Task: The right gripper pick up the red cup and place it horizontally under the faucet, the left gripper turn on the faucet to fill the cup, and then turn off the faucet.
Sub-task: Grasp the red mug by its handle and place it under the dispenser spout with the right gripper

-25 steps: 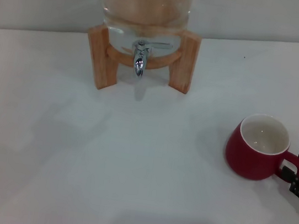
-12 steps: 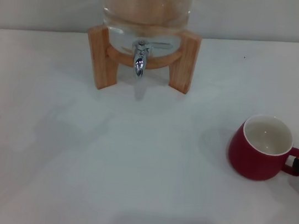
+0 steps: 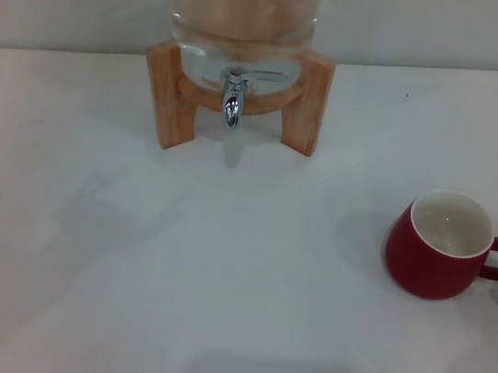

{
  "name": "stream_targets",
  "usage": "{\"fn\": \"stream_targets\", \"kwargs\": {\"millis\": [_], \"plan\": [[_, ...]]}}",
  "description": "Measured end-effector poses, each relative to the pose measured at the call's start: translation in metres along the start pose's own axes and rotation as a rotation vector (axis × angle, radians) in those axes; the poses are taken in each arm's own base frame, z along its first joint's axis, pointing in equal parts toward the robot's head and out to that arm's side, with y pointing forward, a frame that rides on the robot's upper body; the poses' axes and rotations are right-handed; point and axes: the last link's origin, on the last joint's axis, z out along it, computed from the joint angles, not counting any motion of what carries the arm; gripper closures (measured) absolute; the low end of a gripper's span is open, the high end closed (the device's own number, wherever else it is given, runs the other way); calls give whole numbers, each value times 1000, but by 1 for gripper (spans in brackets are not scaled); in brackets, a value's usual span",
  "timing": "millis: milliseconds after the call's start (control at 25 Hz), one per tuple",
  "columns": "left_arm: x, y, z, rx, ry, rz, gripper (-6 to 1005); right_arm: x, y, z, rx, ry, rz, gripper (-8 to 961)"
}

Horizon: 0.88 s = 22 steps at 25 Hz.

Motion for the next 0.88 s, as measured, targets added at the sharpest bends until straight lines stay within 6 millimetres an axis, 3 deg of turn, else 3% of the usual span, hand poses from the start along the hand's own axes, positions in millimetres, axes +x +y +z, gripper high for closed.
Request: {"fn": "stream_targets", "kwargs": {"millis": [360,880], "plan": [[0,0,0,0,1,-1,107,3,5,13,-5,6,31,460],[0,0,-1,5,3,-2,108,0,4,9,-6,-16,46,461]]}}
